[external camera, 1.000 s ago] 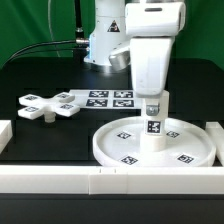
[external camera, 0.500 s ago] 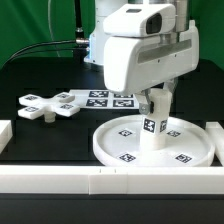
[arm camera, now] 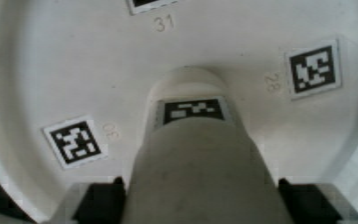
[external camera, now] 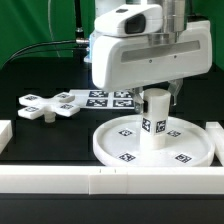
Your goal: Assemble round table
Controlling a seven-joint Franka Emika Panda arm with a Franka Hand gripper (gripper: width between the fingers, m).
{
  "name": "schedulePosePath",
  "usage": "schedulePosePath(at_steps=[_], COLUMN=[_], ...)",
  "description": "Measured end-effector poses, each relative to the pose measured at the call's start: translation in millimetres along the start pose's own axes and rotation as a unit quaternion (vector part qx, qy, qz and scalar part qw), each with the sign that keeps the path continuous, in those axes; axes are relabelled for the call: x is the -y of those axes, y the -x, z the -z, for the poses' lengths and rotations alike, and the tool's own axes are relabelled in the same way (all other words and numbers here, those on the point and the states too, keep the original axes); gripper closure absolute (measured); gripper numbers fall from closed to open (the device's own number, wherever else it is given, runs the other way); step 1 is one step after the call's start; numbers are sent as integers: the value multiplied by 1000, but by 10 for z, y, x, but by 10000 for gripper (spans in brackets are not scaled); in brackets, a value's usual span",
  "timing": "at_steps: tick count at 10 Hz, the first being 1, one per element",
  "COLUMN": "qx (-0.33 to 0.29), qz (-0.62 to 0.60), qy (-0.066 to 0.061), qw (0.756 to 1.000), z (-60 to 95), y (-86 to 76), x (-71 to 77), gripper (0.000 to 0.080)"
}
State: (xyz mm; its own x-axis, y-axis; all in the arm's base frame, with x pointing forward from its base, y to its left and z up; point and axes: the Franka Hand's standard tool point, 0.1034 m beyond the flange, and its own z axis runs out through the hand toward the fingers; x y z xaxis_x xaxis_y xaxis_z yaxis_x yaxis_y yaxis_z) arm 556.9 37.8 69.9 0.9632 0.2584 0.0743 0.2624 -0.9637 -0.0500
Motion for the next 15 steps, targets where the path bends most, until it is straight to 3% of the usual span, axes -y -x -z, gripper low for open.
schedulePosePath(at_steps=[3, 9, 13, 15], qx=[-3, -5, 6, 12], qz=[-151, -306, -508, -593], qy=[-9, -23, -50, -50], qw=[989, 952, 860, 804], z=[4, 6, 1, 0], y=[25, 23, 34, 26], x=[-14, -37, -22, 3], gripper=[390, 390, 390, 390])
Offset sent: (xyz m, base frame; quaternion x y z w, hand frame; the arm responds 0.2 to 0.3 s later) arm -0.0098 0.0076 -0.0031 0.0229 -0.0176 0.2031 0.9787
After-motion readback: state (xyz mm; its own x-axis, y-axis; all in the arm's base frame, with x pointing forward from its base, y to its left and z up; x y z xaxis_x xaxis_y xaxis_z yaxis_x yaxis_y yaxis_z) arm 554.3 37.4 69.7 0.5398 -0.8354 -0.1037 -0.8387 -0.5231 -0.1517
